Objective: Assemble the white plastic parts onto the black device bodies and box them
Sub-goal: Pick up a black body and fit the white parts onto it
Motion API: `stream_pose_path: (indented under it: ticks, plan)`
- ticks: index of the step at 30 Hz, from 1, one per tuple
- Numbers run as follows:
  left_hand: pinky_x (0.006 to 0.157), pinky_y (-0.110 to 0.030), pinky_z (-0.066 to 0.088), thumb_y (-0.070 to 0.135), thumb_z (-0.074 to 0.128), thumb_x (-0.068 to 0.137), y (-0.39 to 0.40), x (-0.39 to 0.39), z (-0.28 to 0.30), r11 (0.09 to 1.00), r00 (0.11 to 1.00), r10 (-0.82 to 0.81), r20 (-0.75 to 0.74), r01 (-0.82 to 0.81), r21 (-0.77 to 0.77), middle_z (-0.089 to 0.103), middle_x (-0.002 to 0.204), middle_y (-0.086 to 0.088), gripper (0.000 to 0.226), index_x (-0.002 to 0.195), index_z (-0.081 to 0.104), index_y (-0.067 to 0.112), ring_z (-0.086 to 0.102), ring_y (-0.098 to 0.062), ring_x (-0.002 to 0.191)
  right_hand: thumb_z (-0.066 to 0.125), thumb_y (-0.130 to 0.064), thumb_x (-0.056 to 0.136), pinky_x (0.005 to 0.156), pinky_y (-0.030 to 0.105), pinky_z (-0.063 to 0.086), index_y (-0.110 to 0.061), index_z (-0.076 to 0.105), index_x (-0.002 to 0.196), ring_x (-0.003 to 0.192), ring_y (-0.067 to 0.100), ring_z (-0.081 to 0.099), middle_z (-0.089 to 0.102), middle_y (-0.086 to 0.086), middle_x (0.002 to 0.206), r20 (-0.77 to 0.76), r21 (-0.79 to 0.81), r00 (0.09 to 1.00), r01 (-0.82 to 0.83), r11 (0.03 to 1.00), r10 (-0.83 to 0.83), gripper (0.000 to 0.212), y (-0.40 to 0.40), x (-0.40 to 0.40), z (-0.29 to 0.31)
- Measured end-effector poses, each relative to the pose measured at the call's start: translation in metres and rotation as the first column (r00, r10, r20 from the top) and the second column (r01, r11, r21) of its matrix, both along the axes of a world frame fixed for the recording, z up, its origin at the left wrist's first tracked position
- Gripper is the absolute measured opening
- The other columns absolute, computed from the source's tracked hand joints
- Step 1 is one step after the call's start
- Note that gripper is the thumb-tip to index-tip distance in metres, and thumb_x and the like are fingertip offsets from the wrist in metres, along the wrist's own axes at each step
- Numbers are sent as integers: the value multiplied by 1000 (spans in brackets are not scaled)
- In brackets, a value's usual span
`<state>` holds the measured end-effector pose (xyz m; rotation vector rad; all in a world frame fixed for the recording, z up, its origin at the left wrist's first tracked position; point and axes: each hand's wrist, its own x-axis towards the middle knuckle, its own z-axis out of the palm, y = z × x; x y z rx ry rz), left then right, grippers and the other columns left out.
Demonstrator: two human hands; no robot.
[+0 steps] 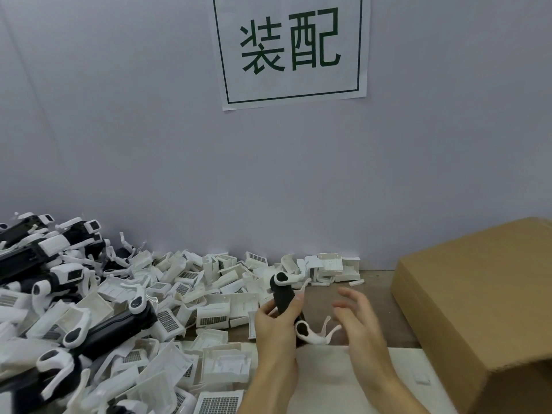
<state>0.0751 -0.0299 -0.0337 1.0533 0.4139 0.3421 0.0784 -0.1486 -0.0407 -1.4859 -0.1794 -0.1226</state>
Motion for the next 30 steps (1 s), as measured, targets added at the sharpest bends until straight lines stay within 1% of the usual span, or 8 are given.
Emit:
stream_pose_path:
  ticks: [4,6,8,13,19,23,27,30]
  plan:
    - [65,-38,59,32,79,84,-6,0,1,996,1000,9,-14,-7,86,72,100,-11,38,110,61,10,72,-25,82,63,-8,93,72,8,46,-34,68,102,97,1,64,70,-14,101,330,-251,942,143,957,-54,28,2,-7,1]
    - [76,-43,60,41,65,94,-10,-2,4,998,1000,-28,10,28,55,73,99,-14,35,110,63,9,72,-26,86,70,-22,91,74,6,46,-35,64,110,100,-5,62,69,-16,104,315,-337,949,83,938,30,24,8,-8,-2]
    - [64,-35,59,40,54,101,-11,-3,8,995,994,-100,50,98,34,76,92,-14,39,107,69,4,73,-22,78,74,-28,89,72,3,45,-37,59,115,96,-13,60,68,-18,101,288,-352,958,106,930,0,32,10,-3,-5]
    - [65,-24,54,25,58,100,-15,-2,6,973,986,-152,66,138,188,74,86,-8,28,93,71,1,71,-19,78,68,-18,94,58,10,48,-28,70,99,75,-8,68,76,-10,84,-11,75,986,168,983,-168,12,0,11,-4]
    - [72,-32,53,65,42,94,-11,-9,9,951,955,-294,-38,296,93,79,93,-10,62,93,81,16,76,-22,81,64,-11,93,70,37,57,-19,76,108,93,27,74,77,8,99,-50,209,989,-129,969,142,20,2,7,-4]
    - [70,-37,59,58,47,96,1,-10,16,977,977,-215,-2,215,-1,77,94,-18,57,107,73,9,77,-27,81,52,-21,101,95,47,52,-28,77,110,103,29,69,76,7,104,15,41,982,-187,981,187,27,5,1,-4]
    - [57,-27,50,48,51,100,22,-7,29,999,999,0,53,2,-33,79,86,-2,32,106,68,22,72,-18,82,56,-15,101,75,9,45,-29,67,110,101,8,63,69,-9,104,46,-293,998,-26,956,42,20,8,-2,-8]
    - [60,-29,46,45,49,102,40,-8,39,996,994,85,74,-85,0,75,73,7,22,91,62,31,67,-13,76,58,-13,98,71,6,42,-26,64,117,95,0,56,61,-16,103,151,-523,988,67,849,15,24,14,2,-13]
